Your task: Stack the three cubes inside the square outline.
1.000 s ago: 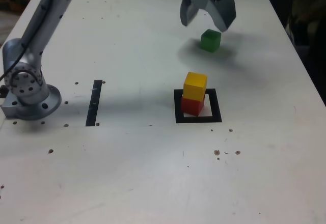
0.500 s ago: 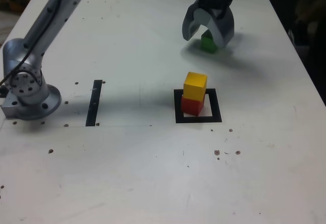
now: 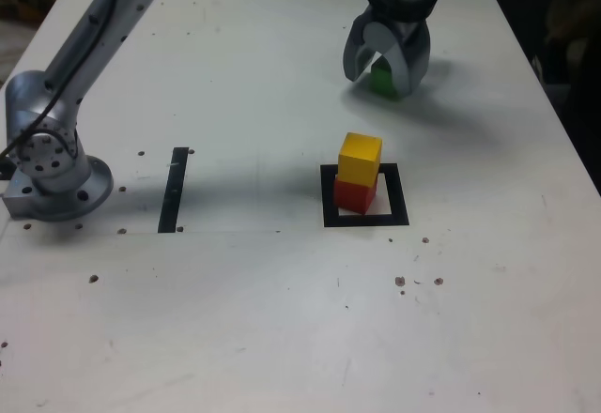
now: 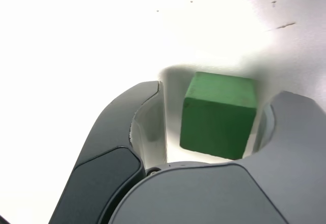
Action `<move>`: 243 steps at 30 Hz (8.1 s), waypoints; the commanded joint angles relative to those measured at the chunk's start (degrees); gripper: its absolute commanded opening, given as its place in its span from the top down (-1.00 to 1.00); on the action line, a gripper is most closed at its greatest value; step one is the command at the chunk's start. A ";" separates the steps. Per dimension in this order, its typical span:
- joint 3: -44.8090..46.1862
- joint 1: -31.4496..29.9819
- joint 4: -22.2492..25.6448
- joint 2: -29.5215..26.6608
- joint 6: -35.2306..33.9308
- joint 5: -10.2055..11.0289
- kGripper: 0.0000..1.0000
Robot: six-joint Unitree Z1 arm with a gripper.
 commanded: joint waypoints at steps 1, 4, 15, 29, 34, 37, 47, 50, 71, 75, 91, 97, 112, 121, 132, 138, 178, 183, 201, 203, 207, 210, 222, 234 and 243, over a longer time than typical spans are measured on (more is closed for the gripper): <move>-0.46 -0.15 0.01 0.63 -0.15 -0.23 0.29; -0.77 -0.16 0.33 0.85 -0.31 -0.49 0.44; -1.73 -0.60 0.36 0.82 -1.18 -0.68 0.67; -3.40 -5.11 9.94 -9.39 -10.41 -3.33 0.87; -1.71 -10.14 14.74 -16.38 -16.64 -3.43 0.87; -0.27 -13.12 16.27 -19.14 -19.67 -3.64 0.87; 6.36 -21.64 17.11 -22.16 -30.09 -5.46 0.87; 7.55 -24.14 16.92 -21.42 -33.97 -5.93 0.87; 9.90 -31.33 14.91 -16.82 -55.03 -10.94 0.86; 9.85 -31.40 14.55 -16.23 -55.25 -11.85 0.86; 9.34 -31.43 13.73 -15.66 -55.13 -11.91 0.79; 8.44 -31.43 13.13 -13.94 -55.12 -11.70 0.80; 4.12 -31.67 9.18 -9.25 -53.57 -10.08 0.79; 1.37 -32.40 8.44 -5.72 -52.77 -10.19 0.79; 1.25 -32.09 8.65 -4.14 -51.50 -10.28 0.58; 1.07 -31.87 8.70 -4.24 -49.97 -10.87 -0.63; -16.60 -28.72 9.03 3.82 -43.52 -6.67 -0.95; -19.36 -27.52 9.18 6.52 -43.38 -6.71 -0.89; -25.17 -26.51 9.32 12.66 -44.71 -10.89 -0.41; -25.32 -26.51 9.42 12.73 -44.97 -10.51 -0.28; -25.65 -26.52 9.73 12.65 -45.28 -9.68 0.06; -26.07 -26.61 9.80 12.67 -45.49 -9.42 0.38; -27.33 -26.87 10.17 12.83 -45.23 -9.42 0.87; -31.61 -27.73 15.17 10.66 -44.29 -8.93 0.95; -23.09 -28.31 17.80 -1.64 -42.55 -8.13 0.95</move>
